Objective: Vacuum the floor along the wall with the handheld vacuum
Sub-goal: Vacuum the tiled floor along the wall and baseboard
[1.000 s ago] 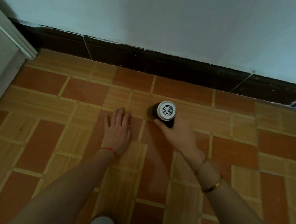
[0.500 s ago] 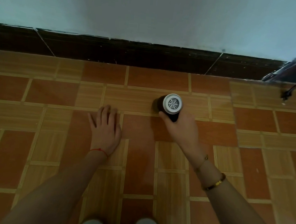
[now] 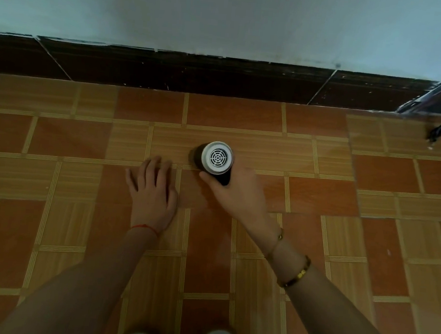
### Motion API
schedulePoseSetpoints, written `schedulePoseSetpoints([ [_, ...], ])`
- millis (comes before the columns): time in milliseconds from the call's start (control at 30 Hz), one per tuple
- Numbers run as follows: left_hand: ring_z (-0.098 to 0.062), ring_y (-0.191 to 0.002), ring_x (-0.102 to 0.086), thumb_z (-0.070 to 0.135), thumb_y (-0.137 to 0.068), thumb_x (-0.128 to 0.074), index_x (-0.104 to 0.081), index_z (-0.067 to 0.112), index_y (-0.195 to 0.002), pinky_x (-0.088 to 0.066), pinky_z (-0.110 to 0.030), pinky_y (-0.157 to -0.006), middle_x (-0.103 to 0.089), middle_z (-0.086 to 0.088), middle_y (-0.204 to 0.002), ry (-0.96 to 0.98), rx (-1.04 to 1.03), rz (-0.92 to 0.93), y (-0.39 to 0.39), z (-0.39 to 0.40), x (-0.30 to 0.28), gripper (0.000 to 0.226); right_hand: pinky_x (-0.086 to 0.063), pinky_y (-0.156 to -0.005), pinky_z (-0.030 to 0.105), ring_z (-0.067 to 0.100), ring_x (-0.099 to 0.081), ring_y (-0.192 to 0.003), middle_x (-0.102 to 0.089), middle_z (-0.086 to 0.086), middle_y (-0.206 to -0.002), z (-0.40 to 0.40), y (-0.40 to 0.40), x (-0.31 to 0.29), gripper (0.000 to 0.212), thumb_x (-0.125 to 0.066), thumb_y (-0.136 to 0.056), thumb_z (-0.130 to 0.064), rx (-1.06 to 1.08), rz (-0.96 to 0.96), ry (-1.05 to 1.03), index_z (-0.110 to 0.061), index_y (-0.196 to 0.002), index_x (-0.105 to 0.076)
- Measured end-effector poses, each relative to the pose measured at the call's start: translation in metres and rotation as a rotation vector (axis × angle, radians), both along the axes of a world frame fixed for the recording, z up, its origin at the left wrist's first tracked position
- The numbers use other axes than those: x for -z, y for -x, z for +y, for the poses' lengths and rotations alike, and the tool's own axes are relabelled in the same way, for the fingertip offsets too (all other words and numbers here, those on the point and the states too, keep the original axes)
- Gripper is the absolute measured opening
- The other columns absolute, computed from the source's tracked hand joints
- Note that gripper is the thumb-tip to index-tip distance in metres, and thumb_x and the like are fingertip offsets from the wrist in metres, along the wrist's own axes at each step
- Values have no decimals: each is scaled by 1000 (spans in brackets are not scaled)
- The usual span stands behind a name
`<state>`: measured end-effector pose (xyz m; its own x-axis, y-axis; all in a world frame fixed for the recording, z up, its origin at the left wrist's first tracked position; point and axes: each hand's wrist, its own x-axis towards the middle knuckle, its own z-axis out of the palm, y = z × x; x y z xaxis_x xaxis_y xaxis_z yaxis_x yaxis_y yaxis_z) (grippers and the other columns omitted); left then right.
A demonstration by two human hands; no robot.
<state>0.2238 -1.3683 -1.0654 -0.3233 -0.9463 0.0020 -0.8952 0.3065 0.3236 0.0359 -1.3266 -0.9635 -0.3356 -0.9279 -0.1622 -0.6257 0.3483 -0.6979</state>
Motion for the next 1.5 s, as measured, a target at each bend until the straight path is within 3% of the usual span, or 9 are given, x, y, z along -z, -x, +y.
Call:
schedulePoseSetpoints([
  [133, -29, -146, -26, 32, -93, -35, -43, 16, -144, -6, -64, -119, -37, -9, -153, 16, 0, 11, 1, 1, -2, 54, -55, -81, 36, 16, -64, -103, -68, -4, -115, -4, 15, 2, 64, -67, -84, -52, 105, -16, 7, -21, -136, -46],
  [233, -30, -145, -28, 32, -93, -36, -43, 15, -144, -6, -64, -119, -38, -10, -153, 25, 1, 4, 1, 0, -2, 55, -52, -74, 29, 14, -63, -99, -68, -4, -111, -12, 33, 1, 60, -66, -85, -51, 194, 4, 40, -21, -134, -49],
  [400, -29, -146, -27, 32, -93, -36, -43, 16, -144, -6, -64, -119, -37, -8, -153, 18, -4, 3, 2, 0, -2, 54, -46, -77, 24, 17, -62, -107, -65, -1, -119, -33, 50, 1, 62, -67, -86, -44, 290, 3, 105, -16, -137, -45],
  [567, -29, -146, -27, 33, -93, -35, -42, 17, -145, -6, -64, -119, -37, -8, -153, 12, -6, 9, 2, 0, -2, 54, -54, -82, 36, 20, -63, -107, -66, 1, -119, -48, 36, 1, 65, -67, -85, -48, 205, 6, 88, -16, -136, -44],
  [733, -29, -146, -26, 35, -93, -36, -42, 17, -145, -6, -64, -119, -35, -9, -154, 8, -7, -3, 2, 1, -2, 55, -55, -83, 32, 17, -63, -107, -67, -1, -120, -32, 15, 3, 68, -67, -84, -51, 61, -14, 53, -16, -139, -45],
  [933, -31, -145, -27, 41, -92, -36, -42, 16, -144, -8, -64, -118, -36, -11, -154, 13, 2, -25, 2, 2, -4, 58, -54, -79, 32, 17, -64, -103, -69, -3, -114, 4, 11, 0, 63, -65, -83, -55, 62, -22, -7, -20, -133, -50],
  [1100, -34, -145, -27, 46, -91, -38, -41, 13, -144, -11, -67, -117, -37, -14, -152, 4, 24, -71, 3, 3, -5, 63, -50, -74, 24, 16, -64, -102, -68, -2, -114, 34, 24, -4, 63, -70, -84, -46, 197, -62, 10, -18, -135, -47],
  [1333, -36, -145, -26, 51, -91, -33, -41, 10, -144, -12, -63, -118, -37, -16, -151, -4, 78, -70, 17, 15, -9, 67, -55, -83, 43, 22, -64, -104, -68, 0, -114, 59, 64, -10, 63, -67, -84, -49, 427, -24, 1, -23, -135, -42],
  [1500, -35, -143, -30, 46, -94, -34, -43, 12, -143, -17, -63, -117, -38, -16, -151, 6, 226, -33, 45, 22, -12, 61, -53, -84, 39, 23, -63, -107, -67, 1, -117, 60, 77, -12, 62, -67, -85, -46, 477, 3, 9, -19, -136, -44],
])
